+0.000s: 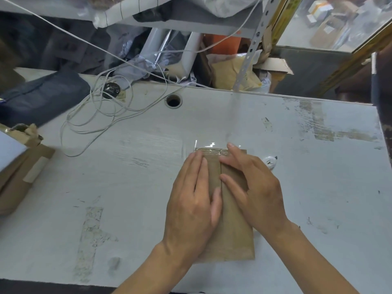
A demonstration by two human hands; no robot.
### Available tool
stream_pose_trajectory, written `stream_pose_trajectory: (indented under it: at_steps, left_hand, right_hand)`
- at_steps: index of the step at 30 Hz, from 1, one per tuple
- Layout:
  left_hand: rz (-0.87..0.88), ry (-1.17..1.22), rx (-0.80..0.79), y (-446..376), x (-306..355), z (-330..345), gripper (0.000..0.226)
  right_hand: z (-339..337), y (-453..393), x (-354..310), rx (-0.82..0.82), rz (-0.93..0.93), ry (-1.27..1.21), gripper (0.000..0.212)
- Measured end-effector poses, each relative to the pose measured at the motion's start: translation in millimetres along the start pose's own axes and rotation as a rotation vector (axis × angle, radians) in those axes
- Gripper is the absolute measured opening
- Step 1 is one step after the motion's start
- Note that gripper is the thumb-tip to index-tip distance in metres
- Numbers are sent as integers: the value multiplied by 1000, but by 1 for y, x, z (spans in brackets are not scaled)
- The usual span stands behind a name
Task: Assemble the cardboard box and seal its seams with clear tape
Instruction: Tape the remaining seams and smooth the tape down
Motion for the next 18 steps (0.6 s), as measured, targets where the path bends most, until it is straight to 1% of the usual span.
stream_pose_trajectory:
  at_steps: [5, 11, 15, 18]
  left_hand:
    - [-31, 86, 61, -3, -2, 1, 53]
    - [-145, 256, 80, -5, -11, 1, 62]
    - [-238, 326, 34, -8, -13, -2, 72]
    - [-380, 434, -40, -10, -16, -2, 84]
  right_hand:
    - [1, 0, 2, -5, 25, -18, 60]
    - [4, -2, 4, -13, 70, -40, 59]
    - [4, 0, 5, 20, 153, -119, 67]
    - [2, 2, 5, 118, 251, -169, 75]
Point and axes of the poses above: each hand's wrist, its own y-axis away from the middle knuckle, its own z-axis out of the palm, x = y × z, the point moved 2 cm from there along -y, towards the middle knuckle, and after that the axes turned 2 degrees about x, right-handed, at the moved point
